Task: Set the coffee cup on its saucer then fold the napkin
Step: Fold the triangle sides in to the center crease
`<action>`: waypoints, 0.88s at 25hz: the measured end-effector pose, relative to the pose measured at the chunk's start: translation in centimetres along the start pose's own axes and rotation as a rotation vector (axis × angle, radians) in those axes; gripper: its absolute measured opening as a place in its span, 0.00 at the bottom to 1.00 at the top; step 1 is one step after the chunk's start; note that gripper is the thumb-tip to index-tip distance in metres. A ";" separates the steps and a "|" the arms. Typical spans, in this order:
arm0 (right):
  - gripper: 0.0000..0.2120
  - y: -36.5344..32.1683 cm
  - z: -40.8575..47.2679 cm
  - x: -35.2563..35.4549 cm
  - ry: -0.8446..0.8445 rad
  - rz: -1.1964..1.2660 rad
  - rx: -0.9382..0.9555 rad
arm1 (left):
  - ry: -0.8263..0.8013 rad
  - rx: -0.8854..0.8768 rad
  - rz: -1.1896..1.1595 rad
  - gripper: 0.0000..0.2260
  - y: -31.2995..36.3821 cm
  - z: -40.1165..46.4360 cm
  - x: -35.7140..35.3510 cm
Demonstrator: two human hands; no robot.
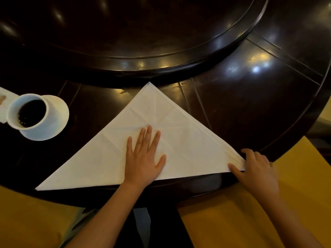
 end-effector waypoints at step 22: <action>0.06 -13.2 9.3 9.6 -0.043 0.658 0.660 | -0.006 0.044 -0.178 0.30 -0.2 -0.1 0.9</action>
Point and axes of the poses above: each hand's wrist, its own z-axis towards the middle knuckle, its own x-axis out of the back of the hand, y = z × x, the point moved 3 cm from there along z, towards the middle knuckle, and after that the axes turned 13 degrees about x, right-handed, at the moved point
